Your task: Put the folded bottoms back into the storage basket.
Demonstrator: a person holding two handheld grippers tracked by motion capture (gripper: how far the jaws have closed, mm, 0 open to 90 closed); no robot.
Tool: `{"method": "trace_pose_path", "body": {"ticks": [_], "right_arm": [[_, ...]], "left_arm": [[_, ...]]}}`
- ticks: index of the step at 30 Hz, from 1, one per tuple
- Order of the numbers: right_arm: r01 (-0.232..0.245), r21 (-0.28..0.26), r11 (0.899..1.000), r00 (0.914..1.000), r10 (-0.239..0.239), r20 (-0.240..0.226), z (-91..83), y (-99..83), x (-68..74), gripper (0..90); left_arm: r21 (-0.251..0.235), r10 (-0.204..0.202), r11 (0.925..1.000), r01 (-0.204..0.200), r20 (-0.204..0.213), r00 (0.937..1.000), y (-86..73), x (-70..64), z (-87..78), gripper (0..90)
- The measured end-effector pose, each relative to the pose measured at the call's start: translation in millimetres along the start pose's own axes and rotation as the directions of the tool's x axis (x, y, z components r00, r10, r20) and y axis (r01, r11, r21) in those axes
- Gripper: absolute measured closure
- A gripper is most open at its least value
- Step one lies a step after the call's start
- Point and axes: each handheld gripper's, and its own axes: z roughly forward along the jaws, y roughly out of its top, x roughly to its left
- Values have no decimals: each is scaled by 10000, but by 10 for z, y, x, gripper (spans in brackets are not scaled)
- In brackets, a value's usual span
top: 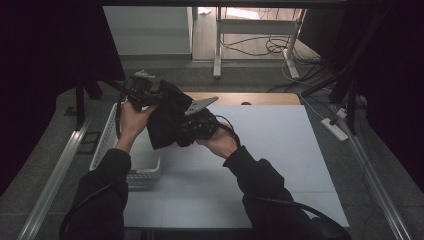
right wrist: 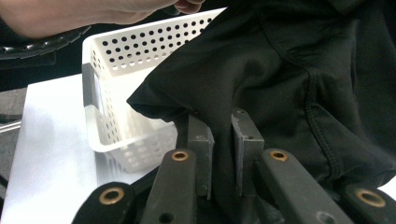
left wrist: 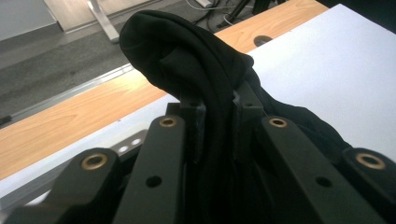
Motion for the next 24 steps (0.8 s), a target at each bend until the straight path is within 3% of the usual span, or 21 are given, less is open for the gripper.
{"method": "trace_pose_path", "body": {"ticks": [13, 24], "right_arm": [[286, -204, 9994, 9992, -292, -271, 244, 227, 102, 808], [365, -293, 9989, 9984, -377, -419, 422, 329, 149, 807]], "left_arm": [[-89, -209, 9998, 205, -522, 9984, -95, 236, -293, 783], [72, -388, 9992, 396, -914, 9951, -214, 408, -432, 783]]}}
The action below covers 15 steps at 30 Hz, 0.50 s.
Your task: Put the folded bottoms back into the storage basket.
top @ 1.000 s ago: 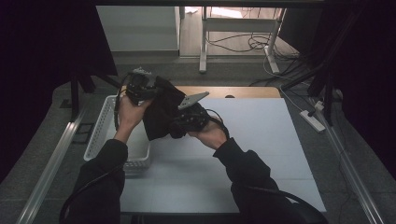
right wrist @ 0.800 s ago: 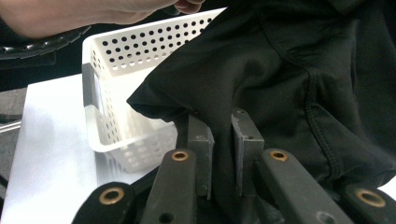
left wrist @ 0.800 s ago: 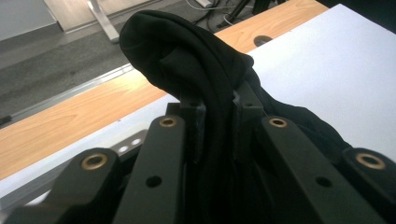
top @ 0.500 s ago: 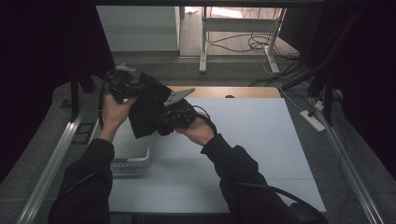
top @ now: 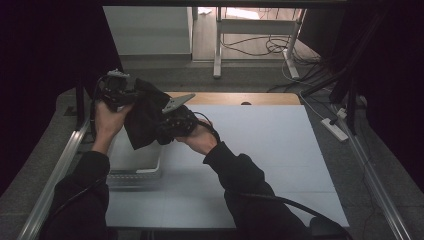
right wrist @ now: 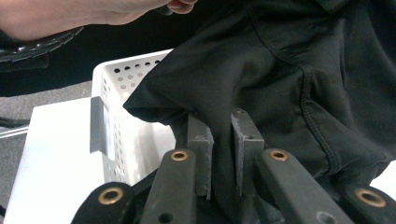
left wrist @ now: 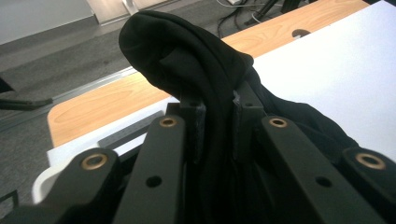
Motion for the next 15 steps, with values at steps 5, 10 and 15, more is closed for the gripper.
{"method": "trace_pose_path", "body": {"ticks": [5, 10, 15], "right_arm": [[82, -103, 9999, 9999, -84, -132, 86, 52, 35, 807], [213, -129, 9997, 9995, -215, -209, 176, 107, 74, 806], [263, -156, 9995, 9992, -268, -303, 270, 143, 116, 805]], "left_arm": [[35, -20, 10000, 21, -178, 9998, -28, 61, -72, 783], [34, -67, 10000, 68, -341, 9994, -66, 132, -155, 783], [115, -147, 9998, 153, -458, 9988, -130, 196, -191, 783]]}}
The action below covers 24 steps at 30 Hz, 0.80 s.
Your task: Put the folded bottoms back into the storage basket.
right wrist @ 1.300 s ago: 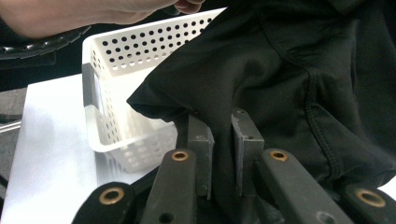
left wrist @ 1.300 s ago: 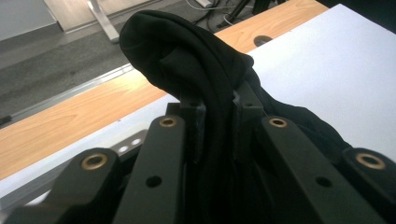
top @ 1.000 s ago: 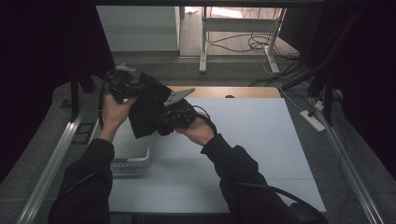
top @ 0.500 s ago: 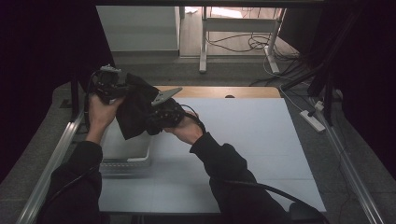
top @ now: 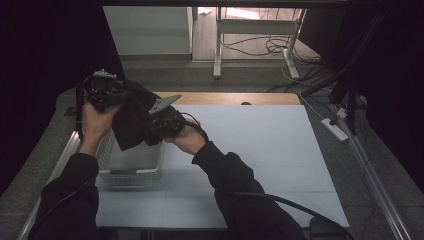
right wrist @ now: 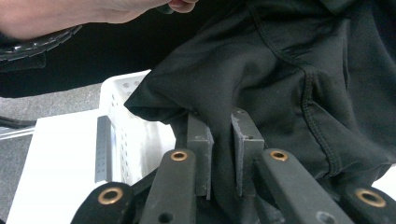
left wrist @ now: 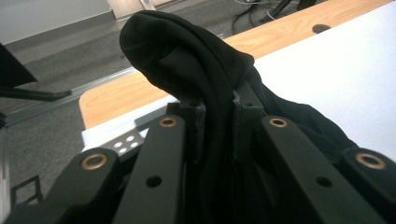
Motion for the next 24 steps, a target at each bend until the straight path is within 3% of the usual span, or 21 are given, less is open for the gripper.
{"method": "trace_pose_path", "body": {"ticks": [10, 24], "right_arm": [[-122, 319, 9994, 9998, 126, -131, 207, -71, 58, 805], [-214, 891, 9958, 9995, 235, -226, 441, -249, 111, 799]], "left_arm": [[448, -215, 9988, 218, -66, 9997, -203, 109, 85, 782], [1039, -597, 9928, 591, 28, 9982, -566, 165, 408, 773]]}}
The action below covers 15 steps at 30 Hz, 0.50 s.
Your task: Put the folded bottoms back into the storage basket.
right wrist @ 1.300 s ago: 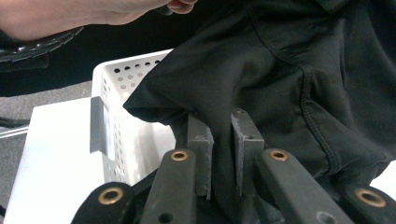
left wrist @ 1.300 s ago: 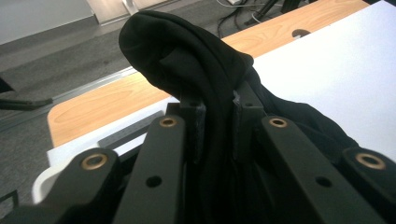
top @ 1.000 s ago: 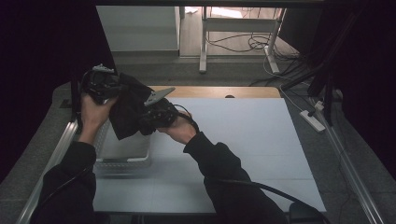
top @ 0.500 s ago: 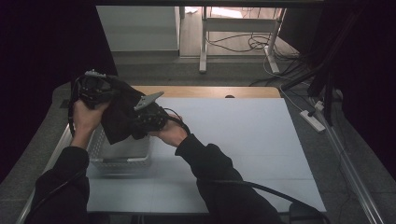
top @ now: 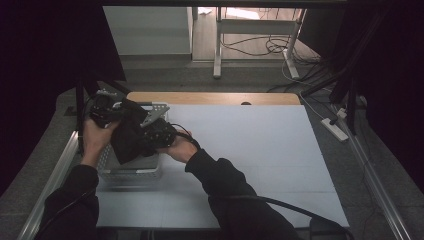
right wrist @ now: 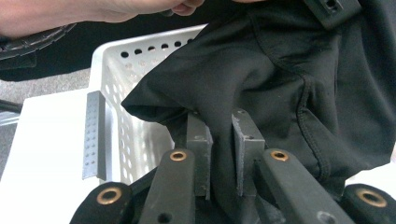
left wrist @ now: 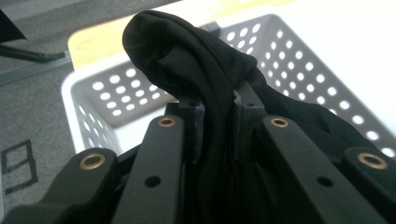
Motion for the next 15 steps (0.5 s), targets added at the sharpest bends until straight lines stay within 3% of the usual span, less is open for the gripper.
{"method": "trace_pose_path", "body": {"ticks": [2, 3, 7, 11, 15], "right_arm": [[49, 134, 9999, 10000, -49, 25, 26, -20, 6, 787], [-57, 126, 9999, 10000, 58, -9, 41, -30, 9, 762], [-55, -82, 10000, 9998, 56, 170, 23, -44, 10, 547], [-132, -97, 9999, 9983, 137, 569, -41, -44, -34, 368], [-306, 33, 9995, 9966, 302, 768, -88, -69, -82, 266]], "left_arm": [[130, 30, 9999, -29, -68, 10000, -32, 3, 60, 756], [155, 140, 9998, -135, -305, 9994, -45, 0, 89, 727], [45, 265, 9996, -263, -683, 9973, -61, 19, 114, 426], [-168, -124, 9998, 115, -498, 9987, -48, 41, 71, 273], [-198, -323, 9993, 318, -256, 9992, -47, 20, 48, 163]]}}
